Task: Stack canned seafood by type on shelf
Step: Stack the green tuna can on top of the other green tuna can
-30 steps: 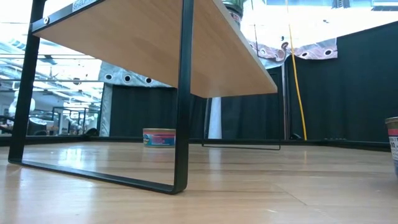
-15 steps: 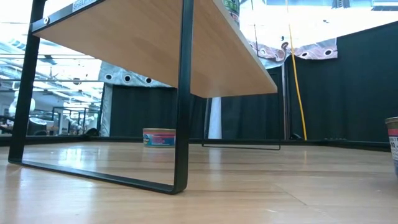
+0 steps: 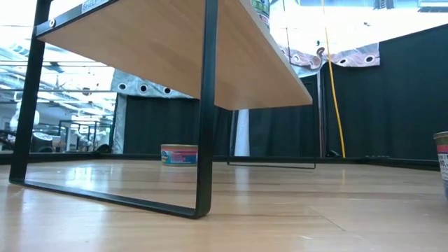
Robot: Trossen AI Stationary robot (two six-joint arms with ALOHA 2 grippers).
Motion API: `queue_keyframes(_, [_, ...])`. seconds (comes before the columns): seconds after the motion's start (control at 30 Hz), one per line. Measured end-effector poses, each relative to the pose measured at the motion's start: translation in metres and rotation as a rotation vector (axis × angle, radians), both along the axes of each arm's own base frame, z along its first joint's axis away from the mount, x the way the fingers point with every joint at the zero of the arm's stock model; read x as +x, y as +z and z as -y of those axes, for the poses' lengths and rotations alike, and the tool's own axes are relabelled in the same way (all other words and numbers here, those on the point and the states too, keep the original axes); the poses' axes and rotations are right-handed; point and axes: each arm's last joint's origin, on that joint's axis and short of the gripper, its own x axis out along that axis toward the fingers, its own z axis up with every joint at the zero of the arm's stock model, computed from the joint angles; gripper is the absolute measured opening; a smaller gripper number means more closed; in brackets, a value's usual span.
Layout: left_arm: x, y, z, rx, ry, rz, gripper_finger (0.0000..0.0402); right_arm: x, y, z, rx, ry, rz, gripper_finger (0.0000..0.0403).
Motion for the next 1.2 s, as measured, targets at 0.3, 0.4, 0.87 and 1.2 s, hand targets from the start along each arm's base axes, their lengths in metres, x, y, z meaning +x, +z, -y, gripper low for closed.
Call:
queue_keyframes(0.3, [-0.014, -0.017, 0.038, -0.010, -0.019, 0.093, 0.0301, -0.004, -0.061, -0.081, 0.149, -0.103, -0.338, 0.0219])
queue_keyframes(0.4, [-0.019, -0.019, 0.045, -0.034, -0.015, 0.124, 0.0301, -0.004, -0.088, -0.106, 0.126, -0.088, -0.478, 0.0219])
queue_keyframes(0.87, [-0.028, -0.032, 0.077, -0.123, -0.004, 0.179, 0.0301, -0.002, -0.183, -0.156, -0.122, -0.086, -0.816, 0.0084])
queue_keyframes(1.2, [-0.035, -0.031, 0.086, -0.108, 0.000, 0.227, 0.0301, -0.008, -0.204, -0.150, -0.158, -0.076, -0.839, 0.0005])
